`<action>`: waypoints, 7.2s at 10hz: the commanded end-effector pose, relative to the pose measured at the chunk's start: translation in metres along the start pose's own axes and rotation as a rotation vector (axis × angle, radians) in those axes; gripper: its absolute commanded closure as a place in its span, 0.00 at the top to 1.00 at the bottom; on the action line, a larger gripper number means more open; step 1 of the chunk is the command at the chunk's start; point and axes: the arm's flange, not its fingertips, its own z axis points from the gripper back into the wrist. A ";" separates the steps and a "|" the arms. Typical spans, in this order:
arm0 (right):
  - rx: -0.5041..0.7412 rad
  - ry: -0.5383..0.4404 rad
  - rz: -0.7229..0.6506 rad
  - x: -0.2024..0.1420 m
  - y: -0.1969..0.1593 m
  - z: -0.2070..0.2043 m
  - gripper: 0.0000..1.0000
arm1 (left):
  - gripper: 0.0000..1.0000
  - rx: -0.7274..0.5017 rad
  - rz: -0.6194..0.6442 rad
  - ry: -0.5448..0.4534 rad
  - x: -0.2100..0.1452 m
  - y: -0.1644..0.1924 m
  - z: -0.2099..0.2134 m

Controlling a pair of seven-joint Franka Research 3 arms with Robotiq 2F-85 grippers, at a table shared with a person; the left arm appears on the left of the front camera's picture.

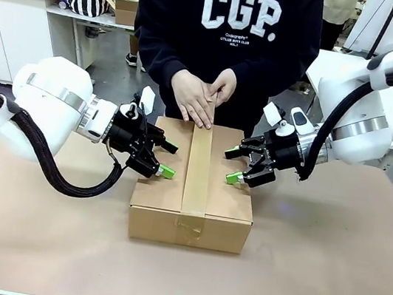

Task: Pack the gift set into the box.
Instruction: Press and hold the closed box until the human finishes sealing it.

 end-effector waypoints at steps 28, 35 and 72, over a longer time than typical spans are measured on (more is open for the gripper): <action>0.001 0.004 -0.002 -0.001 0.000 -0.003 1.00 | 1.00 -0.004 -0.005 -0.003 -0.004 -0.002 0.000; 0.001 0.004 -0.002 -0.001 0.000 -0.003 1.00 | 1.00 -0.004 -0.005 -0.003 -0.004 -0.002 0.000; 0.001 0.004 -0.002 -0.001 0.000 -0.003 1.00 | 1.00 -0.004 -0.005 -0.003 -0.004 -0.002 0.000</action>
